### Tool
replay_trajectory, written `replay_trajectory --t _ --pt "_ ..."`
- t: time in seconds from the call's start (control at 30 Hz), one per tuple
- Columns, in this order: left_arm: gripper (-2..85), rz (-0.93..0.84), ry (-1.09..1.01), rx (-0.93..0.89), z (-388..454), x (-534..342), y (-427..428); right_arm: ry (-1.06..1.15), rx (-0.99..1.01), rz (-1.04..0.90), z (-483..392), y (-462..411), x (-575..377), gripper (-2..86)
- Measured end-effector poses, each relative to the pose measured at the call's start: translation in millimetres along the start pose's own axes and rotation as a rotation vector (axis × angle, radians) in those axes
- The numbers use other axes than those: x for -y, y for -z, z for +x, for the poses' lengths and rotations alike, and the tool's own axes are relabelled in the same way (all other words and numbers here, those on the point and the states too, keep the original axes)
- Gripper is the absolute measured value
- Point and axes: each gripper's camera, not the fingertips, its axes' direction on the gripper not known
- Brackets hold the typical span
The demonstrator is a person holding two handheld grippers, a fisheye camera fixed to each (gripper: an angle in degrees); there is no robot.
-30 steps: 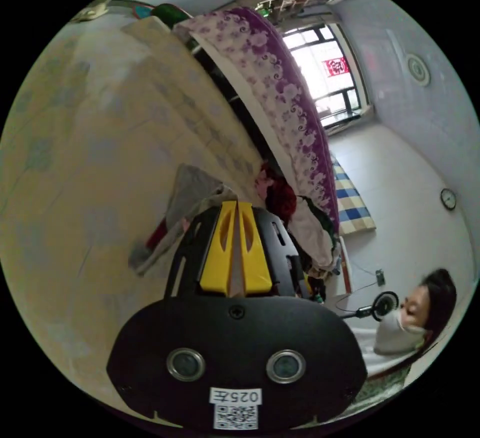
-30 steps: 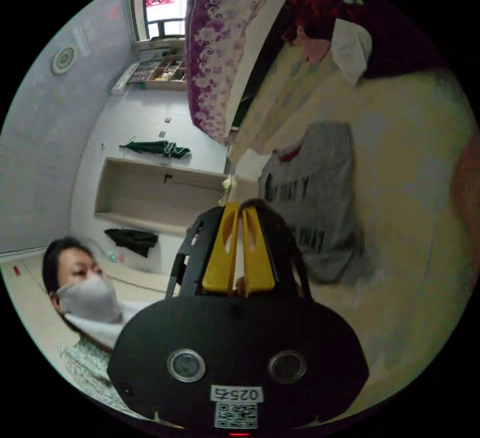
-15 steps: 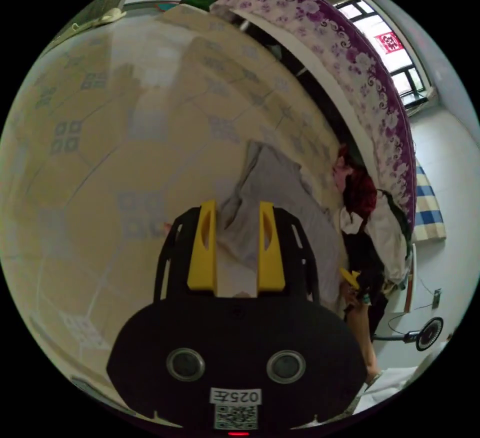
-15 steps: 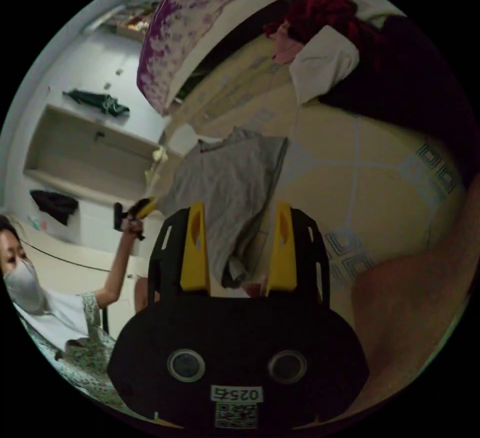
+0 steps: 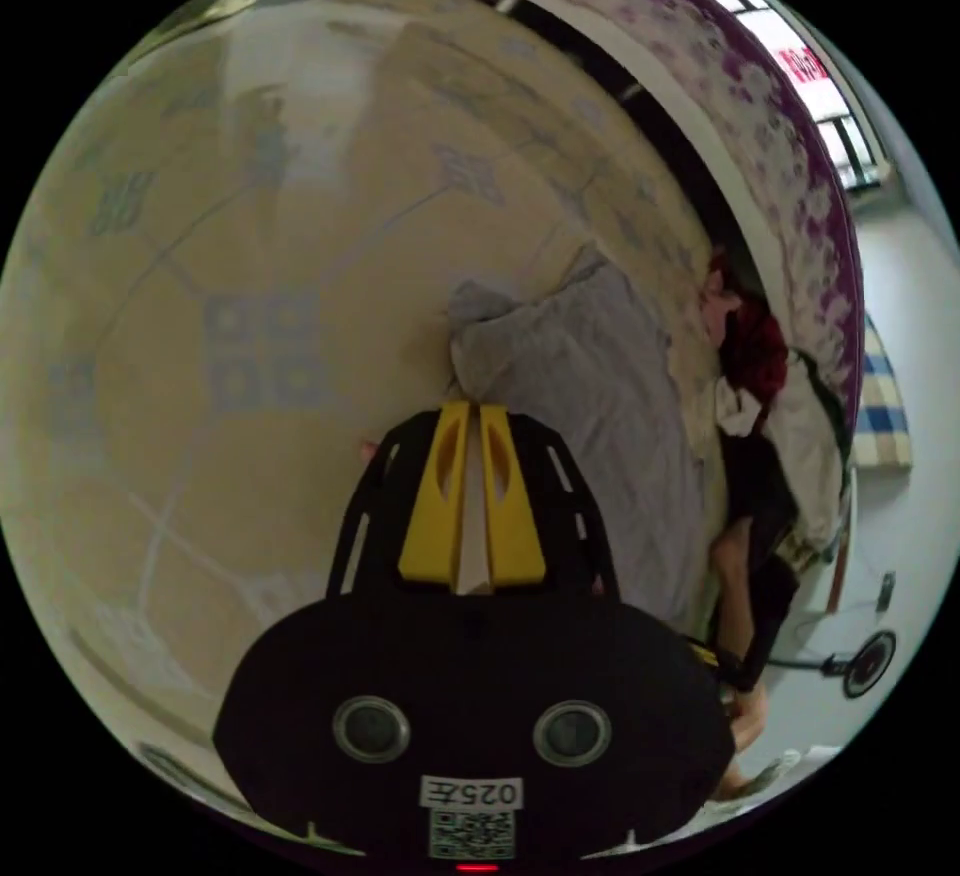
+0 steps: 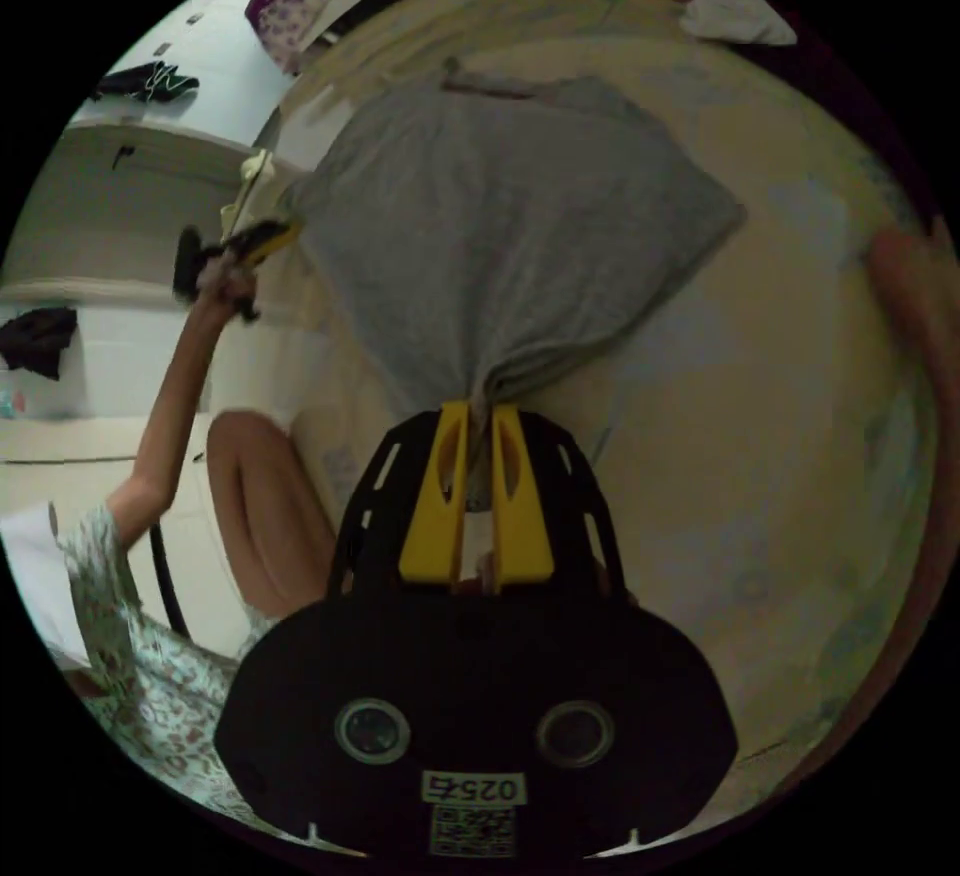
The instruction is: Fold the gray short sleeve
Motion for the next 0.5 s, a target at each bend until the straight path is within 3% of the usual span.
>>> replay_trajectory --t 0.1,0.2,0.27,0.33,0.4,0.47,0.5 --pt "4.1 -0.027 -0.079 0.061 18.5 11.2 4.5 -0.066 0.191 -0.052 -13.1 -18.9 -48.5 9.1" --pt "5.5 0.141 -0.258 0.087 40.2 5.2 49.1 -0.113 0.216 0.066 -10.7 7.7 -81.6 13.0" --pt "6.0 0.178 -0.629 -0.15 95.8 3.0 72.1 -0.065 0.051 0.201 -11.4 41.2 -87.4 13.7" --pt "7.2 0.204 -0.909 -0.099 161.6 1.6 66.5 -0.022 -0.071 0.251 -9.6 52.7 -76.5 14.1" --pt "8.3 0.143 -1.197 0.043 232.9 -1.2 37.8 -0.013 -0.126 0.262 -3.7 53.0 -60.8 14.4" --pt "8.2 -0.186 -1.38 0.19 311.3 11.4 -28.3 -0.023 -0.13 0.272 5.7 45.8 -44.7 15.0" --pt "8.1 -0.245 -1.425 0.22 325.5 12.8 -44.8 -0.022 -0.128 0.274 7.6 43.6 -42.0 15.0"
